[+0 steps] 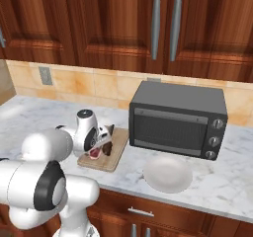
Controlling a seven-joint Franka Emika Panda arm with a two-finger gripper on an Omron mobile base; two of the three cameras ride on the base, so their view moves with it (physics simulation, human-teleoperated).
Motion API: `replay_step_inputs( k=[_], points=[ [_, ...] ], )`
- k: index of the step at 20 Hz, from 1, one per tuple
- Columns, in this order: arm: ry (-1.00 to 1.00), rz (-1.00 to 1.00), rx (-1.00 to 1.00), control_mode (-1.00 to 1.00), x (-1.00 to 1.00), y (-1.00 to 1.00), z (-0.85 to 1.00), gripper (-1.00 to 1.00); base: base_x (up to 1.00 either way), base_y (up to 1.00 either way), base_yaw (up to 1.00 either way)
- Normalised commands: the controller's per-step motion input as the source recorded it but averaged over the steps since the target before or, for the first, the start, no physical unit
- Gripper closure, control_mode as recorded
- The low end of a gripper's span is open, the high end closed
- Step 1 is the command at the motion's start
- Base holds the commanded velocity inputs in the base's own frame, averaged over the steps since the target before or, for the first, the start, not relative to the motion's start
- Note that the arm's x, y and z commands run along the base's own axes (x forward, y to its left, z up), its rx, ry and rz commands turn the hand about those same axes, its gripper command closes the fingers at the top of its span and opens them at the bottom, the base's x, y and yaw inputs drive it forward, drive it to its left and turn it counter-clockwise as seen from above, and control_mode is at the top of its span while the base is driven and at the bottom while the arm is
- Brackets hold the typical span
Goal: Pick up the knife from the drawer and place it on the cutting board. Then place the meat from the plate to the cutting board.
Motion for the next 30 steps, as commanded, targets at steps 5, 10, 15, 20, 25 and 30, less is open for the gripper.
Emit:
replay_step_inputs(
  k=[5,10,15,20,25,30],
  points=[
    [0.01,0.00,0.00,-1.00,0.01,-0.06,-0.26,-1.00,0.00,0.00,0.00],
    [-0.03,0.00,0.00,-1.00,-0.04,-0.07,0.36,-1.00,0.00,0.00,0.00],
    [-0.01,0.00,0.00,-1.00,-0.06,0.00,0.21,-1.00,0.00,0.00,0.00],
    [-0.11,0.00,0.00,-1.00,-0.16,0.00,0.40,-1.00,0.00,0.00,0.00],
    [-0.28,0.00,0.00,-1.00,-0.62,-0.09,0.78,-1.00,0.00,0.00,0.00],
    [-0.42,0.00,0.06,-1.00,-0.99,-0.40,0.85,-1.00,0.00,0.00,0.00]
  ],
)
